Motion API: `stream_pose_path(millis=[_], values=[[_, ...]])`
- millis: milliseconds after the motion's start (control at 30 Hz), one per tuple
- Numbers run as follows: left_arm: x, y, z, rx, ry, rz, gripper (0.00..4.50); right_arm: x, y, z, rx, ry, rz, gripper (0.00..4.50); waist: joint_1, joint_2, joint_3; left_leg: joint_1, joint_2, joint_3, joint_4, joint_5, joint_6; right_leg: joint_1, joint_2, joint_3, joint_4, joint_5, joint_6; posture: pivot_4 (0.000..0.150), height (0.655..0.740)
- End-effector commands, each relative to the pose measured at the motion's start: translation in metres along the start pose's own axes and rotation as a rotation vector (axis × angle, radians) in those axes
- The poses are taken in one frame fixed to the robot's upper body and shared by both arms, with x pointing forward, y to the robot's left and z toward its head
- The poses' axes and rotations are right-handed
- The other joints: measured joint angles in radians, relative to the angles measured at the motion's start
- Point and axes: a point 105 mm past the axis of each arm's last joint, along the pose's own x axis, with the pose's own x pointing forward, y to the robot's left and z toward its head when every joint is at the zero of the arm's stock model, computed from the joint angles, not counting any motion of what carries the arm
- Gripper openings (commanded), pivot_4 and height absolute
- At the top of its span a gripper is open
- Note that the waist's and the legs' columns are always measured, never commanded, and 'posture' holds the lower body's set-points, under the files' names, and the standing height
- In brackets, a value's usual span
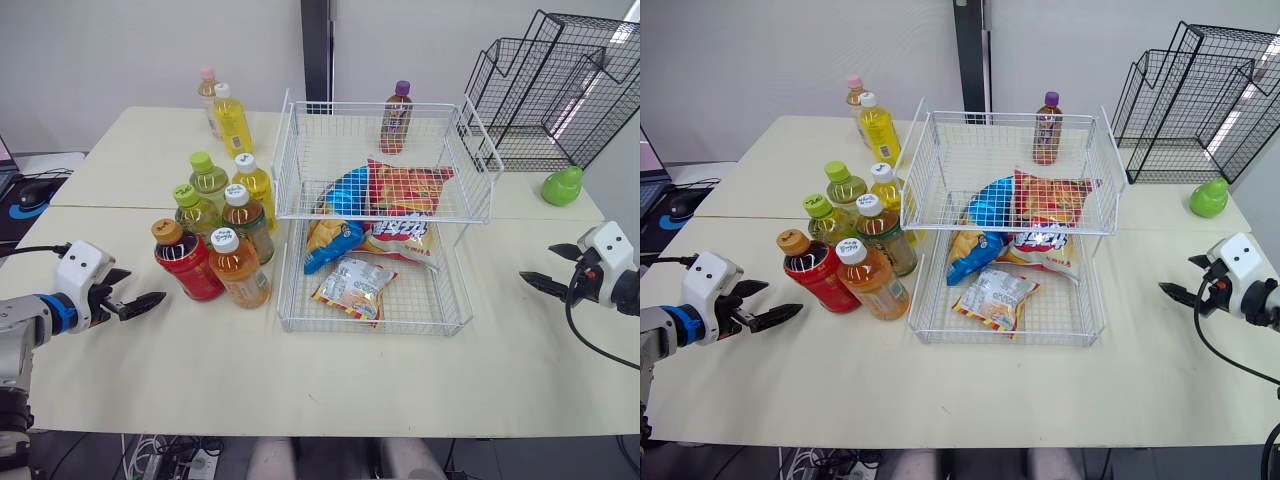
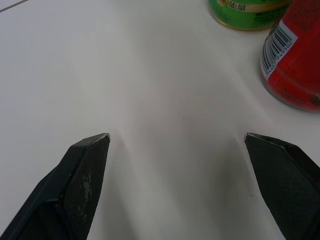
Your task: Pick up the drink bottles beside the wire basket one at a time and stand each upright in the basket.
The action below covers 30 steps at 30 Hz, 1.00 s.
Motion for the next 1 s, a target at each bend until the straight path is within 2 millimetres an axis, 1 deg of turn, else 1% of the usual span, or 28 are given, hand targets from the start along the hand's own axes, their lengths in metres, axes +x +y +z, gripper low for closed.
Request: stream_pose_path(millis=[33,267,500,633,1000], values=[[-0.008,0.004,0.010,0.024,-0.016,-0.001,4.47,-0.011,-0.010,0.014,-0.033,-0.038,-0.038,4.50,0.000,0.000,0.000,0.000,0.000,0.000,0.000,0.000,0.000,0.000,0.000,0.000,0.000,0.000,0.000,0.150,0.6907],[-0.012,0.001,0.020,0.011,-0.091,-0.061,4.47,-0.013,-0.014,0.016,-0.043,-0.055,-0.060,4.50,0.000,0.000,0.000,0.000,0.000,0.000,0.000,0.000,0.000,0.000,0.000,0.000,0.000,0.000,0.000,0.150,0.6907],[-0.015,0.009,0.022,-0.011,-0.109,-0.018,4.47,-0.014,-0.018,0.012,-0.059,-0.048,-0.099,4.50,0.000,0.000,0.000,0.000,0.000,0.000,0.000,0.000,0.000,0.000,0.000,0.000,0.000,0.000,0.000,0.150,0.6907],[-0.017,0.012,0.028,0.003,-0.142,-0.010,4.47,-0.017,-0.020,0.011,-0.067,-0.060,-0.110,4.50,0.000,0.000,0.000,0.000,0.000,0.000,0.000,0.000,0.000,0.000,0.000,0.000,0.000,0.000,0.000,0.150,0.6907],[-0.018,0.010,0.026,-0.004,-0.140,-0.024,4.47,-0.020,-0.016,0.008,-0.072,-0.061,-0.108,4.50,0.000,0.000,0.000,0.000,0.000,0.000,0.000,0.000,0.000,0.000,0.000,0.000,0.000,0.000,0.000,0.150,0.6907]])
